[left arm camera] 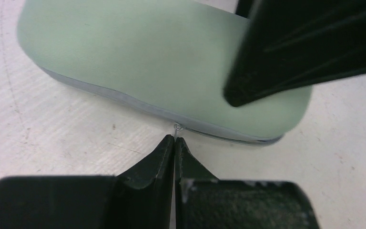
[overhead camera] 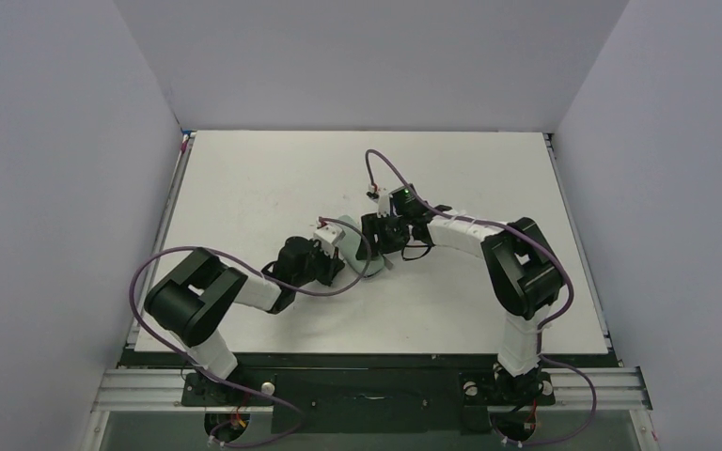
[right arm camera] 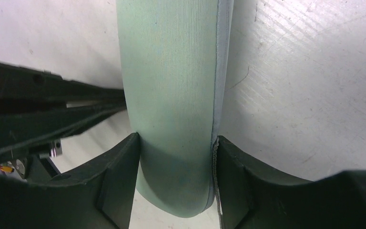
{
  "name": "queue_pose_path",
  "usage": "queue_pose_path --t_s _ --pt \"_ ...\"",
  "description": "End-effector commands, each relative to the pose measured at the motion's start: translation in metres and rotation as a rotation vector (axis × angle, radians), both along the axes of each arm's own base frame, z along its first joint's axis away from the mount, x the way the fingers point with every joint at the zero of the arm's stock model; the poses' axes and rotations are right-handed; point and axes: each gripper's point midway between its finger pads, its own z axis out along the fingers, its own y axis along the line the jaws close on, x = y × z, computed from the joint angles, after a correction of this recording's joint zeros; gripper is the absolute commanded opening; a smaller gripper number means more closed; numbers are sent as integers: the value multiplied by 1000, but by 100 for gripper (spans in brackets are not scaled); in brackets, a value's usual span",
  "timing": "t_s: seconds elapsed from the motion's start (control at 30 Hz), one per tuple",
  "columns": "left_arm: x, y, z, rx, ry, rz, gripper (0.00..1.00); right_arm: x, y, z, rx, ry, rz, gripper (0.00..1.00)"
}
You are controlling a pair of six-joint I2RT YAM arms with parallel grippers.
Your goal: Open the umbrella
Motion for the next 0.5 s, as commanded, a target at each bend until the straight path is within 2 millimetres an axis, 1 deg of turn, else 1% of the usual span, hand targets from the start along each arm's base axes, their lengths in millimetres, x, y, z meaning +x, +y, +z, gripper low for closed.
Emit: queue_pose_path --t_s 0.0,0.03,0.23,0.33,0.43,0.47 --pt "34 5 12 -38 -22 76 0 -33 -50 -39 -218 102 90 0" --pt "38 9 9 -38 -11 93 0 -32 -52 -39 -227 93 104 0" --pt "48 16 9 -54 9 133 0 -33 -66 -40 -298 91 212 0" --pt "51 18 9 -62 17 142 0 -27 -77 -39 -371 52 279 0" --pt "47 17 8 -73 25 135 0 -17 -82 -36 -404 7 322 0" --pt "45 16 8 -79 32 130 0 -13 -86 -35 -421 -12 335 3"
